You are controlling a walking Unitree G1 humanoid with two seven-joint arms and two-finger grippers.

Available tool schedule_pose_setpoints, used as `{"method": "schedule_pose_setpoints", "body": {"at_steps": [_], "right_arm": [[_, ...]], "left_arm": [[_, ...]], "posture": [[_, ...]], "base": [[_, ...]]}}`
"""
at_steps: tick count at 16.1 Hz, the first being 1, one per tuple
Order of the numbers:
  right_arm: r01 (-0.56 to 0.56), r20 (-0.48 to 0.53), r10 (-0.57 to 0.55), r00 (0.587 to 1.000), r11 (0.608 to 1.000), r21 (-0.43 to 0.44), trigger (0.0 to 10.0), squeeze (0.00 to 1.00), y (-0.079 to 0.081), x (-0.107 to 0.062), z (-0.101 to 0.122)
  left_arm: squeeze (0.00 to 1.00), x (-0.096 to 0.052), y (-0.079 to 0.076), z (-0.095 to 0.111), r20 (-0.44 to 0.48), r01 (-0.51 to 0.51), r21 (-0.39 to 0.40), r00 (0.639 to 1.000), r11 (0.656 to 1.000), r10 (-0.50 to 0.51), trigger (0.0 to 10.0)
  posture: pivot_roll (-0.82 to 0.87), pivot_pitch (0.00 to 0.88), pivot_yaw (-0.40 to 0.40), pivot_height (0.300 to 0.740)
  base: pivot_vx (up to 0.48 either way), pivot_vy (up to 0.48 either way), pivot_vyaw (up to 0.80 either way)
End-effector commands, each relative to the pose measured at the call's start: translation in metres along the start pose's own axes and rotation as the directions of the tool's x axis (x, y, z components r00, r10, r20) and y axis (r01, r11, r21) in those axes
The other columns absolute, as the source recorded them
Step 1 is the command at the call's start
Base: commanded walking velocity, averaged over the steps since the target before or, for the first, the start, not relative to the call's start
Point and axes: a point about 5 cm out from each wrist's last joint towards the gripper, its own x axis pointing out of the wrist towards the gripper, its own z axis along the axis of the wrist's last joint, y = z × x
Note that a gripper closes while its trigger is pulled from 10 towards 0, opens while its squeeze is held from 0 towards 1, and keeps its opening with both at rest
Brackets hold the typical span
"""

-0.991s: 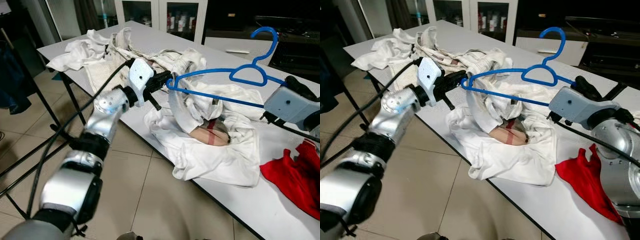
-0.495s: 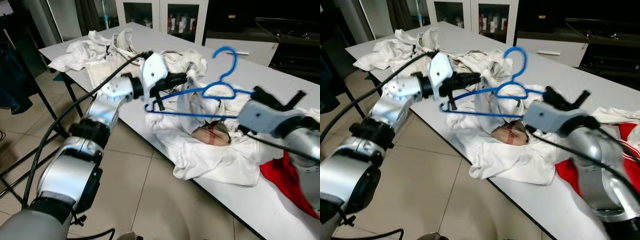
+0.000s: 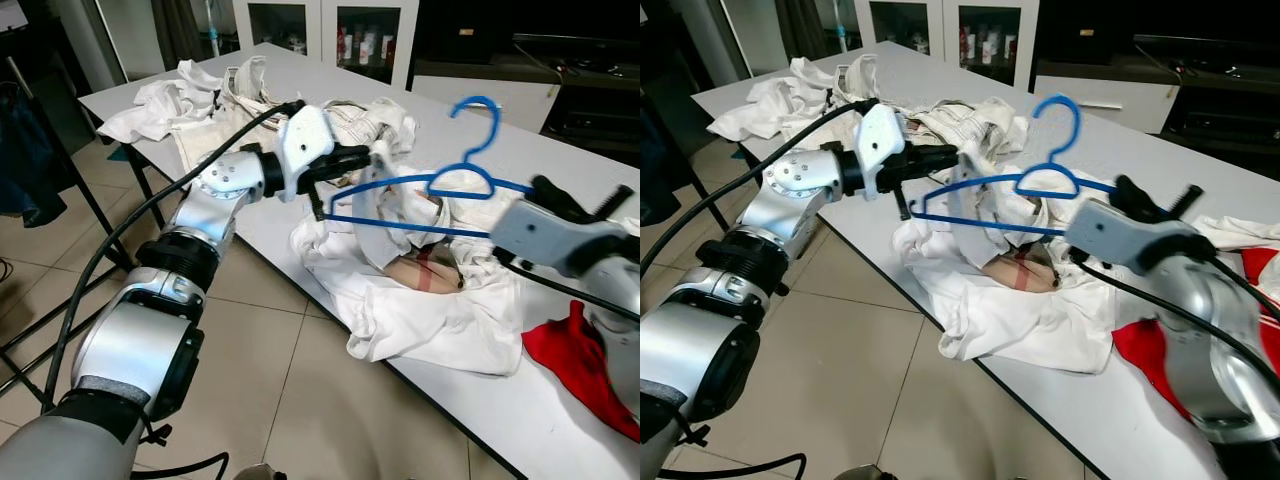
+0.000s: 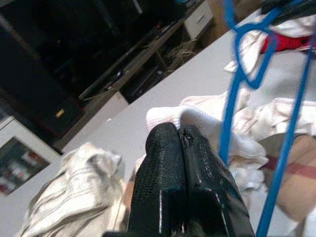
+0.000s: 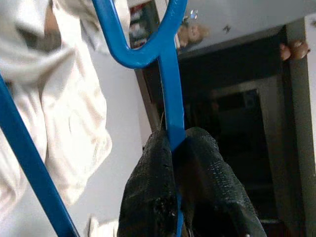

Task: Hang hanger

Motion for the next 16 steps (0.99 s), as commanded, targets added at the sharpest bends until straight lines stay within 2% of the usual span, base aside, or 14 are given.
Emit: {"method": "schedule_pose_setpoints", "body": {"at_steps": [1, 4, 12, 16], "right_arm": [[0.0, 0.011, 0.0, 1.0, 1.0, -0.013, 10.0, 0.0, -0.004, -0.003, 0.001], [-0.048, 0.054, 0.048, 0.997, 0.999, -0.003, 10.0, 0.0, 0.003, -0.009, 0.005], [0.041, -0.091, -0.041, 0.995, 0.999, -0.007, 10.0, 0.0, -0.007, -0.008, -0.015], [0.07, -0.132, -0.069, 0.989, 0.998, 0.005, 10.0, 0.0, -0.006, -0.006, -0.014]], "left_arm": [[0.0, -0.005, 0.006, 0.0, -0.01, -0.028, 0.014, 1.0, 0.999, 0.028, 10.0], [0.0, -0.013, 0.012, -0.004, -0.031, -0.075, 0.008, 0.997, 0.997, 0.075, 10.0], [0.0, -0.017, 0.01, -0.01, -0.03, -0.101, -0.012, 0.994, 0.995, 0.101, 10.0], [0.0, -0.018, 0.009, -0.011, -0.027, -0.103, -0.018, 0.994, 0.995, 0.103, 10.0]], "posture": [[-0.06, 0.0, 0.061, 0.723], [-0.06, 0.0, 0.058, 0.723], [-0.06, 0.0, 0.053, 0.723], [-0.06, 0.0, 0.049, 0.723]], "base": [[0.0, 0.0, 0.0], [0.0, 0.0, 0.0], [0.0, 0.0, 0.0], [0.0, 0.0, 0.0]]}}
